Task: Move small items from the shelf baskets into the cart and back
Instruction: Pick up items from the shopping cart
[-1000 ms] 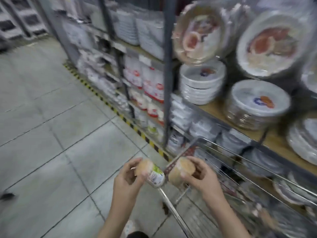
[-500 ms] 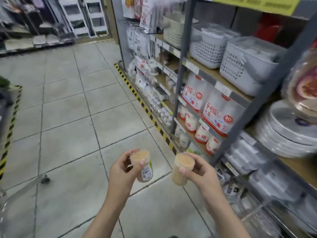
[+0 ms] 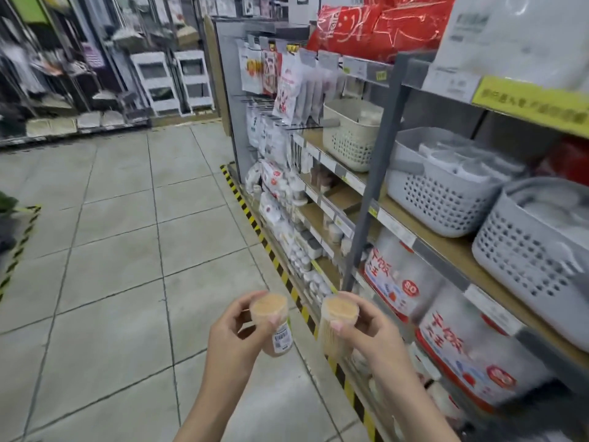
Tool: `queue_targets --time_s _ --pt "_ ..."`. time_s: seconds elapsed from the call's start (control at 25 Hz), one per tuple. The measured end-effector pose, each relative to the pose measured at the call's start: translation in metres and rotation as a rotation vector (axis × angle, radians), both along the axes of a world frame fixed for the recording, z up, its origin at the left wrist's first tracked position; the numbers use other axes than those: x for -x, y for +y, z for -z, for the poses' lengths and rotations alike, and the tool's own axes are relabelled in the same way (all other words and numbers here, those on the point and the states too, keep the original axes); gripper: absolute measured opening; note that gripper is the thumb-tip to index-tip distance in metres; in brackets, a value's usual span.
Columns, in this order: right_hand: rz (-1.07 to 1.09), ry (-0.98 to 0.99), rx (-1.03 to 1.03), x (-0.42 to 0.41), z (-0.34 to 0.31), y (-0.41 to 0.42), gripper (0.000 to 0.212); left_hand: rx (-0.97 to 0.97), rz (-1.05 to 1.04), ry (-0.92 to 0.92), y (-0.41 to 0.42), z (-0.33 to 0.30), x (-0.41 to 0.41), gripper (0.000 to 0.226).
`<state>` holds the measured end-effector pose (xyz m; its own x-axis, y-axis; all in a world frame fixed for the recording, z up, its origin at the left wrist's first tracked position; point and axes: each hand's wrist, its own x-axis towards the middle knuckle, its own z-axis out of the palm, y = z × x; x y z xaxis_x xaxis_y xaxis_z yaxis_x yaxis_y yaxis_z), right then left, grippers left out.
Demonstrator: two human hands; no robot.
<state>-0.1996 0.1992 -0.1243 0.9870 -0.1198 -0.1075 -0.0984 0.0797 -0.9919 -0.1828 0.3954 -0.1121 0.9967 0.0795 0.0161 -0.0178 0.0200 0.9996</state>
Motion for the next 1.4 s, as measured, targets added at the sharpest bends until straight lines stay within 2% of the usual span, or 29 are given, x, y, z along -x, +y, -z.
queue_targets --time_s 0.12,0.32,0.52,0.6,0.76,0.92,1.08,1.24,1.4 --pt "0.003 -0.009 -0.022 -0.069 -0.009 0.006 0.043 0.015 -0.012 0.018 0.011 -0.001 -0.067 0.027" --pt "0.093 -0.005 0.018 -0.193 -0.004 0.016 0.051 0.028 0.031 0.012 0.034 0.005 -0.211 0.04" --pt "0.31 -0.019 -0.002 -0.311 -0.012 0.035 0.034 0.049 0.23 0.002 0.044 -0.006 -0.362 0.031" --pt "0.381 -0.059 0.015 -0.348 -0.028 0.04 0.031 0.044 0.321 -0.02 0.039 -0.026 -0.418 0.035" --pt "0.583 -0.115 0.029 -0.406 -0.054 0.022 0.031 0.054 0.491 -0.067 0.004 -0.051 -0.512 0.045" --pt "0.795 -0.197 0.034 -0.457 -0.072 -0.015 0.036 0.075 0.641 -0.142 -0.054 -0.066 -0.581 0.036" --pt "0.947 -0.301 0.058 -0.502 -0.082 -0.056 0.04 0.075 0.728 -0.177 -0.118 -0.081 -0.637 0.041" --pt "1.035 -0.344 0.18 -0.535 -0.09 -0.089 0.04 0.024 0.787 -0.241 -0.167 -0.089 -0.687 0.045" --pt "1.029 -0.31 0.275 -0.559 -0.096 -0.115 0.04 -0.067 0.883 -0.312 -0.205 -0.092 -0.722 0.034"
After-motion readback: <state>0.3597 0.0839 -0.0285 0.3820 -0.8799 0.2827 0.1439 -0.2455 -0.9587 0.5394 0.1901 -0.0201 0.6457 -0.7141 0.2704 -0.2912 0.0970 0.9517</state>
